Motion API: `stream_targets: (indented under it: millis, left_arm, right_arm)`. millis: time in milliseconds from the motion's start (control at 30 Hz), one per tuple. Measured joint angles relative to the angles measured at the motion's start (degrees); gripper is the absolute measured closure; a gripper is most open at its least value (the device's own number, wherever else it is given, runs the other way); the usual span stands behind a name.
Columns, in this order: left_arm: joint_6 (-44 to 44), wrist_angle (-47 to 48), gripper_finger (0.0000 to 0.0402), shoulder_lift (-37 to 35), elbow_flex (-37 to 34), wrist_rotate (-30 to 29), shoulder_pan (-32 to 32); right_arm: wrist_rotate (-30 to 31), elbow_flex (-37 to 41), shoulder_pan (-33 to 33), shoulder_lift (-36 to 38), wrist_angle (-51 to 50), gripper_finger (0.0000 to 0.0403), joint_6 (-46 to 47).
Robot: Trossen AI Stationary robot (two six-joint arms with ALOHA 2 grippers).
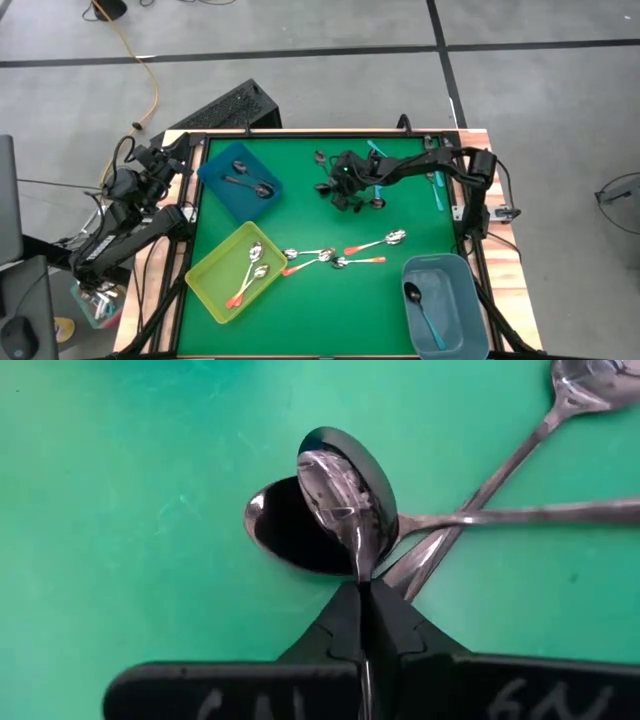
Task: Sort silverware by color (type)
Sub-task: Put the black spoon into the dark blue bin
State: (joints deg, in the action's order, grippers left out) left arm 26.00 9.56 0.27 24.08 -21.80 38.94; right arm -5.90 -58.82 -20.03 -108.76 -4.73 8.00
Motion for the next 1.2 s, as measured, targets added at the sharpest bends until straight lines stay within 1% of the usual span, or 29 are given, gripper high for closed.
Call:
stream_targets:
  millis: [133,267,333,500,633,800,867,1033,1133,1200]
  left_arm:
    - [0.0,0.0,0.0402,0.0,0.0,0.3,0.0]
    - [0.0,0.0,0.0401,0.0,0.0,0.4,0.0]
    - [0.0,0.0,0.0402,0.0,0.0,0.4,0.0]
    - [0.0,0.0,0.0401,0.0,0.0,0.4,0.0]
    - [0.0,0.0,0.0401,0.0,0.0,1.0,0.0]
    - [0.0,0.0,0.0401,0.0,0.0,3.6,0.0]
    - [0.0,0.0,0.0402,0.0,0.0,4.6,0.0]
    - [0.1,0.0,0.0401,0.0,0.0,5.7,0.0]
    - [0.1,0.0,0.0402,0.0,0.0,6.9,0.0]
    - [0.2,0.0,0.0401,0.0,0.0,7.7,0.0]
  right_arm:
    - [0.0,0.3,0.2,3.2,-2.0,0.0395,1.7]
    - [2.6,0.3,0.2,7.4,-2.3,0.0398,2.3]
    - [2.9,0.3,0.1,9.5,-2.3,0.0398,2.6]
    - [4.7,0.2,0.6,13.5,1.9,0.0398,5.4]
    - [6.1,0.1,1.6,15.2,9.6,0.0398,7.7]
    - [6.6,0.1,3.3,15.2,23.5,0.0398,13.0]
    - [8.9,0.1,4.4,14.4,30.2,0.0399,14.9]
    - [13.1,0.1,8.0,10.7,46.3,0.0399,16.1]
    - [14.9,-0.3,9.8,7.7,53.0,0.0399,17.5]
    - [15.0,-1.8,10.9,5.3,56.3,0.0399,17.9]
